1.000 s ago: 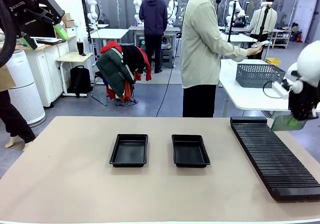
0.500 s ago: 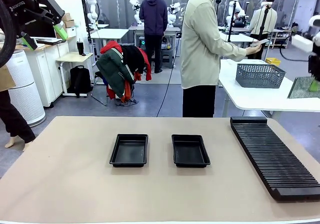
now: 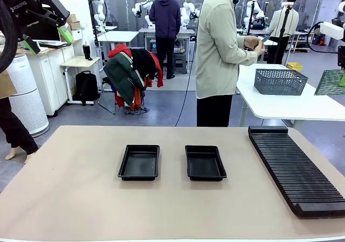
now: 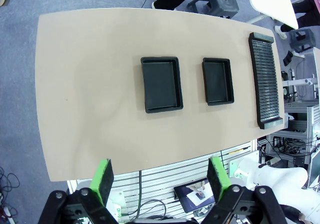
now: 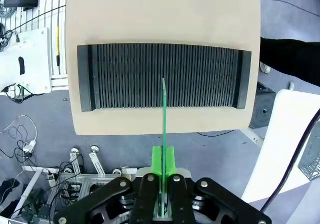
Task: Inspect and transfer BCBs to ESD trays.
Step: Pick up the Blank PCB from the PCB Rack and place it in the left ESD tray.
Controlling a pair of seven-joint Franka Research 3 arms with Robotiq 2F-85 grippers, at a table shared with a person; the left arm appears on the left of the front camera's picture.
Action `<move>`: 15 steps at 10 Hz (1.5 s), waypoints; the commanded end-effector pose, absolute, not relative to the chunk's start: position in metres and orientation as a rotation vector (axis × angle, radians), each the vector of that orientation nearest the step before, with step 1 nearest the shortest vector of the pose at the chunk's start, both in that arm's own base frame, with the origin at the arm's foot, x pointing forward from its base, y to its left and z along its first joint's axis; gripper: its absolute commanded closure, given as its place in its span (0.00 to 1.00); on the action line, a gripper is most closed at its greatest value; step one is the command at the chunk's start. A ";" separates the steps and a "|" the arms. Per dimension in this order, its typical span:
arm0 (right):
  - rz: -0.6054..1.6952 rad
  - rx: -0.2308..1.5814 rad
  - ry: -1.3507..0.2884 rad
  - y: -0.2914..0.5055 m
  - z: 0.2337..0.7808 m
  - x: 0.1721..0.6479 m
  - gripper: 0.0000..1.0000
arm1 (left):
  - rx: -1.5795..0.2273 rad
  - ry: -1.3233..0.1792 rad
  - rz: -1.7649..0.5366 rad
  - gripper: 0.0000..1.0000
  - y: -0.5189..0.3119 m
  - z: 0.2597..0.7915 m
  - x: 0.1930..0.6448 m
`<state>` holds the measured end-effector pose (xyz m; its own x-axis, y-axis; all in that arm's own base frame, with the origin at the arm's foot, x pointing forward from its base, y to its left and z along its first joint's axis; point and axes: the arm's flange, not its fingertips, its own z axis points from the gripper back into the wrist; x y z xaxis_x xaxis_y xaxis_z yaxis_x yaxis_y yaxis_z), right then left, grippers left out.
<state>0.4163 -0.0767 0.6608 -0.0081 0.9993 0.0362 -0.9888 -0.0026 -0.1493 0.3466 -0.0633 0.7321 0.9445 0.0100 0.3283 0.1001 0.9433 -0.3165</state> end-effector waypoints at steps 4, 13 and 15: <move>1.576 -0.088 -0.145 -0.076 0.660 0.416 0.98 | -0.346 -0.335 -0.047 0.00 -0.064 0.731 0.346; 1.576 -0.088 -0.145 -0.076 0.660 0.416 0.98 | -0.346 -0.335 -0.047 0.00 -0.064 0.731 0.346; 1.465 -0.018 -0.183 -0.072 0.659 0.420 0.97 | -0.346 -0.335 -0.047 0.00 -0.064 0.731 0.346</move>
<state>0.4170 -0.0764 0.6598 0.0218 0.9983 0.0547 -0.9887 0.0296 -0.1468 0.3466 -0.0633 0.7321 0.9445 0.0099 0.3283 0.1001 0.9433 -0.3165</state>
